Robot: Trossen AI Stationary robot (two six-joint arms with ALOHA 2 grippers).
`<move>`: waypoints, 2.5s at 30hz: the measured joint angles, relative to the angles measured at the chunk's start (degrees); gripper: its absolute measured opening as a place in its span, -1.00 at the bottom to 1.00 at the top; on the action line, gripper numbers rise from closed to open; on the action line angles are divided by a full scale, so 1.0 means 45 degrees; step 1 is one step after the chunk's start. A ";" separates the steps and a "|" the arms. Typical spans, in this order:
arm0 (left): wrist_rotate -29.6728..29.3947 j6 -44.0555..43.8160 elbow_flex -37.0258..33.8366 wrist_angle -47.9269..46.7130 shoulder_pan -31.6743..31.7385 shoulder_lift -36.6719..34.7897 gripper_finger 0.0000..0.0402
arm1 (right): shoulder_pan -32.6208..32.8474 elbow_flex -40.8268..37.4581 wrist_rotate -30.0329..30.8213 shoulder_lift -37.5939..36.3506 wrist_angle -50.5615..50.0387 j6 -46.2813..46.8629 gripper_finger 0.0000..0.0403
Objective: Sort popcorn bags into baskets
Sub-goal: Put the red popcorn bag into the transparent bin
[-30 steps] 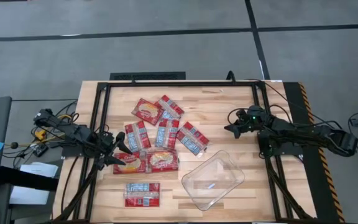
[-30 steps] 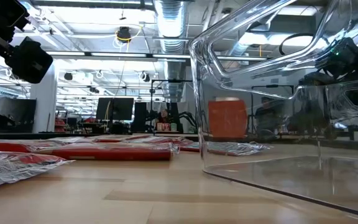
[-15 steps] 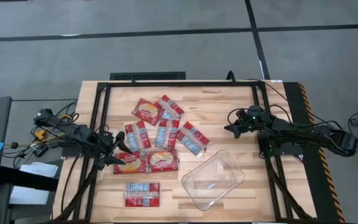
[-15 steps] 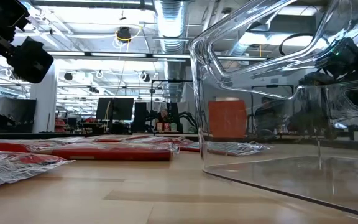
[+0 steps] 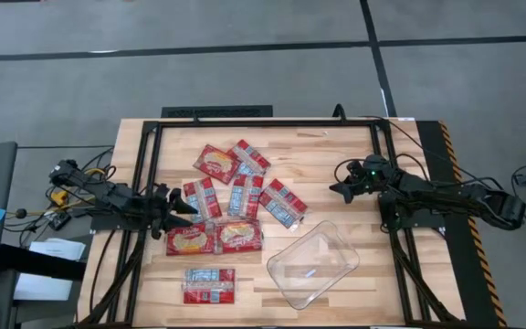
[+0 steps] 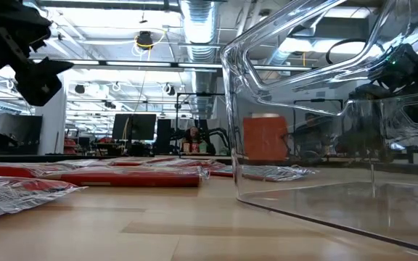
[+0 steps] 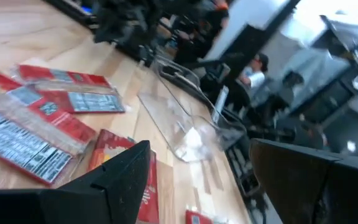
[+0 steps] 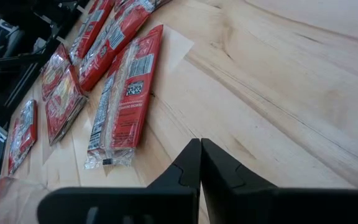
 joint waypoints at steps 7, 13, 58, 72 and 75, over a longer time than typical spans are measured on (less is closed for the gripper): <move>-0.6038 0.0038 -0.0005 0.1829 0.0078 0.0003 0.31 | 0.0000 0.0000 -0.0002 0.0002 -0.0006 -0.0002 -0.83; -0.6855 -0.0421 -0.0005 0.5210 0.0078 0.0005 0.31 | -0.0002 0.0005 -0.0005 0.0002 -0.0008 -0.0005 -0.82; -0.9774 0.2233 1.3877 -0.3925 0.0083 0.7529 0.31 | -0.0240 0.0000 0.0015 0.0099 -0.0051 -0.0073 -0.82; -0.9656 0.0444 1.3877 -0.5576 0.0080 0.7533 0.31 | -0.0240 0.0002 0.0017 0.0099 -0.0032 -0.0107 -0.86; -0.9952 0.0079 1.3877 -0.5423 0.0078 0.7538 0.31 | -0.0240 0.0000 0.0019 0.0099 -0.0032 -0.0107 -0.84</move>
